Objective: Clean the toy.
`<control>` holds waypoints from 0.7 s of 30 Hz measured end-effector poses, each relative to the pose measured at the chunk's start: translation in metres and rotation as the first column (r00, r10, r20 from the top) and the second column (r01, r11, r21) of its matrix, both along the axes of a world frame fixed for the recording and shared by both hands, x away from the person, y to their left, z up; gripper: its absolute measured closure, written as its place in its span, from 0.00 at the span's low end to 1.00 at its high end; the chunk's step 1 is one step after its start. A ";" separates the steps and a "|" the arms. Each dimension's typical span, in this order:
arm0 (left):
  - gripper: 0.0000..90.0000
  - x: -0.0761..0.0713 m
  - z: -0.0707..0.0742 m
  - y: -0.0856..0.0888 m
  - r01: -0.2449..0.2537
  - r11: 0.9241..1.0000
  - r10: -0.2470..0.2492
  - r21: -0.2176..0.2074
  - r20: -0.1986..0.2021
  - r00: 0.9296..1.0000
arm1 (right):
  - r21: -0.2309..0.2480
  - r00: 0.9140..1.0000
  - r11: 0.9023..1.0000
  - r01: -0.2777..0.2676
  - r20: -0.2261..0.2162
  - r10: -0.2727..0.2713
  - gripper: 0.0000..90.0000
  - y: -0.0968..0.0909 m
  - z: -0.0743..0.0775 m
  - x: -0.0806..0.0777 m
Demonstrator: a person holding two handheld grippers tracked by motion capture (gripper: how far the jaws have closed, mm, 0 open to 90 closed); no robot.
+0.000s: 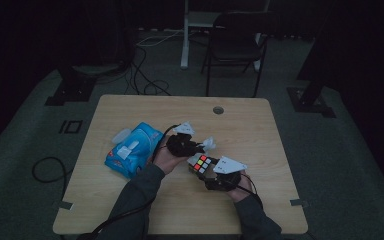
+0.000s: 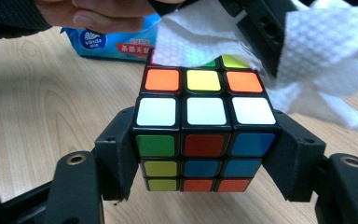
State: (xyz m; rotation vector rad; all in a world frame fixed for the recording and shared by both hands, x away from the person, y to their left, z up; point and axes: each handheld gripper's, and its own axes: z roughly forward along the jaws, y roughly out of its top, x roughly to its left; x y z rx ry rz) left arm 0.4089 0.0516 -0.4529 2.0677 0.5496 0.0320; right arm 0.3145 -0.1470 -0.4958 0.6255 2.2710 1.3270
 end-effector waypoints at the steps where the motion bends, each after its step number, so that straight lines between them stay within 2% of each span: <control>1: 0.96 0.001 0.000 0.001 -0.007 1.000 0.007 0.001 0.000 1.000 | 0.000 1.000 1.000 0.003 -0.001 -0.003 0.38 -0.001 0.000 0.000; 6: 0.96 0.003 0.000 0.004 -0.029 1.000 0.029 0.004 0.003 1.000 | 0.012 1.000 1.000 0.009 -0.001 -0.009 0.38 -0.002 0.001 0.001; 21: 0.96 0.000 0.001 -0.002 0.011 1.000 -0.011 0.000 -0.007 1.000 | 0.006 1.000 1.000 0.008 -0.001 -0.008 0.38 -0.001 0.000 0.001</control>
